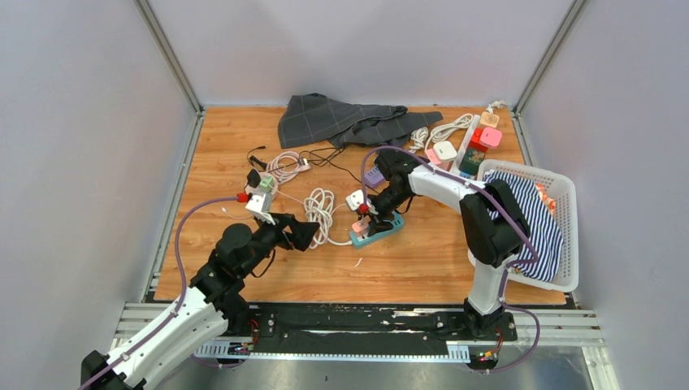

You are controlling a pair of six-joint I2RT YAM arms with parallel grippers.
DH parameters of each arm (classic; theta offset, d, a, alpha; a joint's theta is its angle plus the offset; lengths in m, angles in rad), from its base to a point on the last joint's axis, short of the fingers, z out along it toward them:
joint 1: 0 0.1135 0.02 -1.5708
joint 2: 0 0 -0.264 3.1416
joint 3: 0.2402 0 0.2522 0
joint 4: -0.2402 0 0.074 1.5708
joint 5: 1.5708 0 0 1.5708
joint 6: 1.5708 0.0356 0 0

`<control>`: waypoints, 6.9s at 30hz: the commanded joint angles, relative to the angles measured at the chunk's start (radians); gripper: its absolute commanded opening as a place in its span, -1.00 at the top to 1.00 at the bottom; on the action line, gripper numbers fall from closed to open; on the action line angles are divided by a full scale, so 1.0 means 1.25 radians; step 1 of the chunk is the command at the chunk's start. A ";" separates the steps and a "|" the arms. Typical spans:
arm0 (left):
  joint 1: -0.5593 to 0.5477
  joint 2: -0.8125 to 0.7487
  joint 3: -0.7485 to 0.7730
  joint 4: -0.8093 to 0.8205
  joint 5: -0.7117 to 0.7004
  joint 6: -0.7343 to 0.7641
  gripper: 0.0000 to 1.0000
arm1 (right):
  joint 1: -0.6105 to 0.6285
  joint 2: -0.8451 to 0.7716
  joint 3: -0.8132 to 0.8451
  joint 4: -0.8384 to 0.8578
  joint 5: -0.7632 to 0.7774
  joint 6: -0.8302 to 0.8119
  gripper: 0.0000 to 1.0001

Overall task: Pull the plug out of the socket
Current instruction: Remove the plug from the socket.

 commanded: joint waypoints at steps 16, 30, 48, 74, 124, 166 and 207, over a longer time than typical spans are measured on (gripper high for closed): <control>-0.194 0.370 0.155 0.135 0.152 0.409 -0.91 | -0.083 0.028 0.061 -0.197 0.102 -0.142 -0.39; -0.213 0.542 0.089 0.351 0.061 0.540 -0.92 | -0.090 0.077 0.106 -0.167 0.121 -0.074 -0.53; -0.229 0.719 0.134 0.458 0.032 0.535 -0.77 | -0.100 0.074 0.065 -0.075 0.112 0.077 -0.55; -0.245 0.695 0.108 0.535 0.041 0.483 -0.53 | -0.118 0.080 0.058 -0.069 0.128 0.119 -0.55; -0.237 0.864 0.144 0.542 0.184 0.481 1.00 | -0.131 0.068 0.001 -0.160 0.088 -0.028 -0.53; -0.281 0.822 -0.056 0.728 0.122 0.426 1.00 | -0.009 -0.029 -0.208 0.027 0.238 0.250 1.00; -0.433 0.851 -0.121 0.866 0.009 0.390 1.00 | 0.013 -0.054 -0.212 0.013 0.257 0.222 1.00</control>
